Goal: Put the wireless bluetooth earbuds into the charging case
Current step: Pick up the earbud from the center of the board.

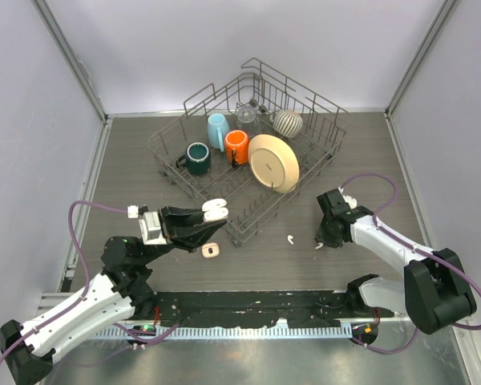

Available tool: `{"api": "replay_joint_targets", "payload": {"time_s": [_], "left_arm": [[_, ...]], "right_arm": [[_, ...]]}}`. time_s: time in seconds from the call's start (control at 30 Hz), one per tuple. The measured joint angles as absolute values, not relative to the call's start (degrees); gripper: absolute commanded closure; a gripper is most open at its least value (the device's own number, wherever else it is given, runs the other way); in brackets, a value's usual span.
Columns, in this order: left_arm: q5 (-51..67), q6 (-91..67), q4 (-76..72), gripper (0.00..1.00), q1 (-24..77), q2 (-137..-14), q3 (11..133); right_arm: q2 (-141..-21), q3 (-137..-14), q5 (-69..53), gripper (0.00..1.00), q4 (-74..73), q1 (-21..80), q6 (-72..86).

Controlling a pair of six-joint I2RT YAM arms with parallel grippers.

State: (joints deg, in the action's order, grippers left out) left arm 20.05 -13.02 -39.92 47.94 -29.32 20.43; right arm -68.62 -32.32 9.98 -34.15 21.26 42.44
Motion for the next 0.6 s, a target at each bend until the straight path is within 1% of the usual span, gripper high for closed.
{"api": "replay_joint_targets", "payload": {"time_s": [0.1,0.27,0.37,0.47,0.6], "left_arm": [[19.9,-13.0,-39.9,1.0,47.9,-29.3,20.4],[19.8,-13.0,-39.9,1.0,47.9,-29.2,20.4],[19.5,-13.0,-39.9,1.0,47.9,-29.3,20.4],[19.5,-13.0,-39.9,1.0,47.9,-29.3,20.4],[19.2,-13.0,-39.9,1.0,47.9,-29.6,20.4]], "right_arm": [[-68.4,-32.3,10.2,0.98,-34.4,21.4,42.4],[-64.3,-33.5,11.0,0.99,-37.8,22.3,42.2],[-59.6,-37.5,13.0,0.99,-40.7,25.0,42.0],[-55.7,-44.1,16.2,0.99,-42.9,32.6,42.0],[-53.6,-57.1,24.7,0.99,-45.2,45.5,41.9]]}}
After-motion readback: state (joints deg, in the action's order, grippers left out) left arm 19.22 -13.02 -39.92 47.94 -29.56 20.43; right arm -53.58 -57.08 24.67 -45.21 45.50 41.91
